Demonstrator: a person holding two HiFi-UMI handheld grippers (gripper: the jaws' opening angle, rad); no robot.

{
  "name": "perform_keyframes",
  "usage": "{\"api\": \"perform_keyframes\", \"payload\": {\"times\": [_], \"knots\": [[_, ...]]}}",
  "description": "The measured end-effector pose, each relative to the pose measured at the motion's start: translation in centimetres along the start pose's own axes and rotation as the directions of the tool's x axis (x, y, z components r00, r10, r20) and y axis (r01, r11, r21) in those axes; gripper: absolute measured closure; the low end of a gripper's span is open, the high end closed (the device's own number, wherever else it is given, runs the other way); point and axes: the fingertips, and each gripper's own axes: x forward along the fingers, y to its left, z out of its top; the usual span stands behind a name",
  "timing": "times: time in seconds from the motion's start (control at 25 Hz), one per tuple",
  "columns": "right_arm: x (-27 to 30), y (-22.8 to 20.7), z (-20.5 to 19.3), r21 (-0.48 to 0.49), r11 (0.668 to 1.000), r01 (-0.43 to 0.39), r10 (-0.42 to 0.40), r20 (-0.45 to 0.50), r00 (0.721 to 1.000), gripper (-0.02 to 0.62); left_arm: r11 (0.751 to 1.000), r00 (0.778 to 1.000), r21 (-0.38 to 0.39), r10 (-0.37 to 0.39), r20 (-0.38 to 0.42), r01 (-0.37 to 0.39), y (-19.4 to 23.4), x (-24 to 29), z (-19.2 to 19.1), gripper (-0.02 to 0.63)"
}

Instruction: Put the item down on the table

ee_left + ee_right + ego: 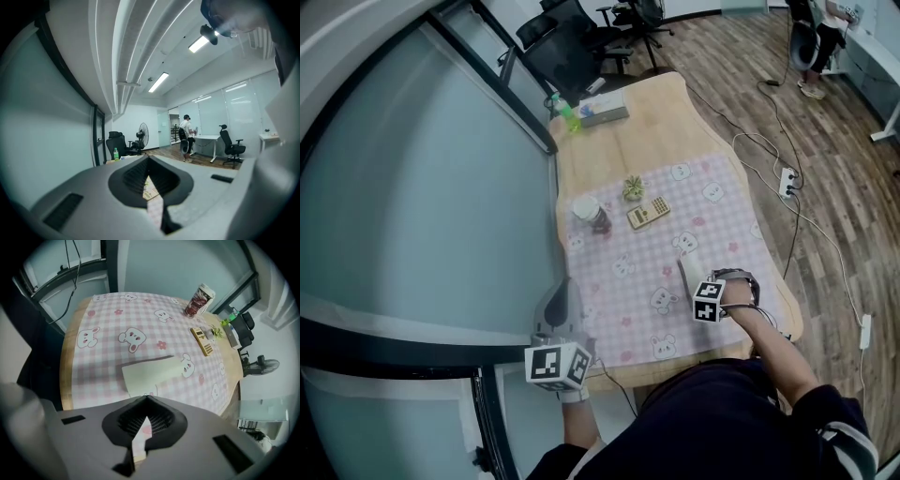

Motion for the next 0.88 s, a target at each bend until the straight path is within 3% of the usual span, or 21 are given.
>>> {"api": "perform_keyframes", "payload": {"times": [0.56,0.76,0.88], "knots": [[0.1,0.2,0.6,-0.03,0.999,0.019,-0.018,0.039,0.999,0.581,1.0,1.0,-0.001,0.022,0.008,-0.022,0.3,-0.7,0.3,0.606],[-1.9,-1.4,1.8,0.003,0.999,0.054,-0.054,0.137,0.989,0.581,1.0,1.0,-0.004,0.024,0.016,-0.023,0.3,-0.7,0.8,0.606],[-4.1,-2.7,3.1,0.046,0.995,0.085,-0.094,0.227,0.969,0.581,1.0,0.999,-0.005,0.026,0.02,-0.026,0.3,-0.8,0.8,0.606]]}}
